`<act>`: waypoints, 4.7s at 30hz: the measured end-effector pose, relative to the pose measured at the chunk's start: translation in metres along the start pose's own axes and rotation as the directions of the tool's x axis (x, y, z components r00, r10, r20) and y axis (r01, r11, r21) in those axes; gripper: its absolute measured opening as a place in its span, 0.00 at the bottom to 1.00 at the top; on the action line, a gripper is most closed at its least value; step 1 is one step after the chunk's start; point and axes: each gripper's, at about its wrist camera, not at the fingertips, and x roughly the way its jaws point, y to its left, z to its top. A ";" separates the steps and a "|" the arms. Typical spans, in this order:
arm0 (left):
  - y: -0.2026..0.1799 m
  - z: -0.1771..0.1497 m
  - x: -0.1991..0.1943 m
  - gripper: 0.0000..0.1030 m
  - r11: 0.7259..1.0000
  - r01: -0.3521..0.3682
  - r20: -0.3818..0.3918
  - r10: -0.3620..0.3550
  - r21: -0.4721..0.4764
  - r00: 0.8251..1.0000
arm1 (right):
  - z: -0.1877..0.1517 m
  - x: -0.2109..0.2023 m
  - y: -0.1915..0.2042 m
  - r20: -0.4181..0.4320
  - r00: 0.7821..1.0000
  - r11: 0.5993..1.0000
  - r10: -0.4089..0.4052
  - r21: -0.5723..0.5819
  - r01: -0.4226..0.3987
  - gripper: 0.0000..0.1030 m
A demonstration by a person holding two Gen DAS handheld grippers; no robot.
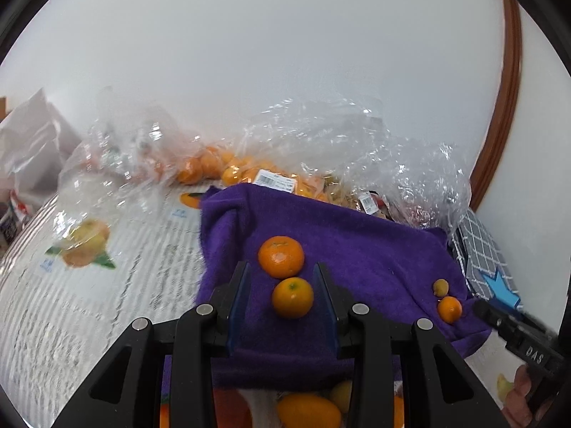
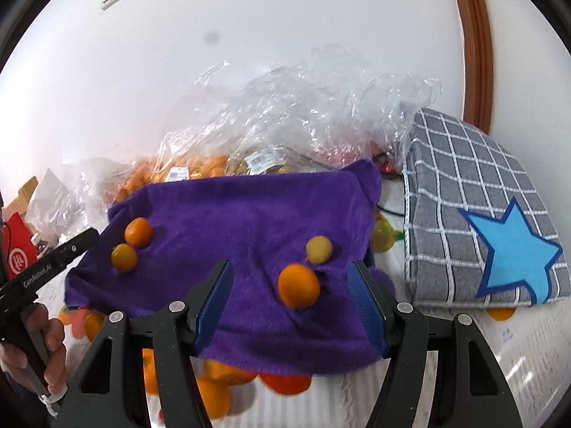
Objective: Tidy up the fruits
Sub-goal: 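Move both open tools back to the fruits beside the towel, then grasp an orange with the right tool while the left tool grasps an oval orange fruit, then lift both held fruits up toward the purple towel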
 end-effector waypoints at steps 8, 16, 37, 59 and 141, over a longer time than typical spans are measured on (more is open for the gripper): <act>0.013 -0.009 -0.015 0.33 0.999 0.040 -0.057 -0.040 0.009 0.998 | -0.025 -0.025 0.021 -0.044 0.999 0.999 0.028 -0.020 -0.029 0.58; 0.028 -0.024 -0.031 0.33 0.999 0.047 -0.099 -0.046 0.008 0.994 | -0.051 -0.035 0.033 -0.098 0.994 0.998 0.054 -0.026 -0.057 0.51; 0.019 -0.040 -0.033 0.35 0.979 0.203 -0.203 -0.195 0.016 0.960 | -0.055 -0.010 0.032 -0.196 0.970 0.989 0.145 0.004 -0.147 0.29; -0.013 -0.055 0.002 0.38 0.982 0.147 -0.351 -0.098 0.116 0.931 | -0.059 -0.007 0.008 -0.232 0.971 0.998 0.062 0.014 -0.061 0.30; 0.043 -0.023 -0.051 0.37 0.999 -0.010 -0.026 0.009 -0.038 1.000 | 0.022 -0.056 -0.032 0.097 0.987 0.986 0.125 0.095 -0.135 0.30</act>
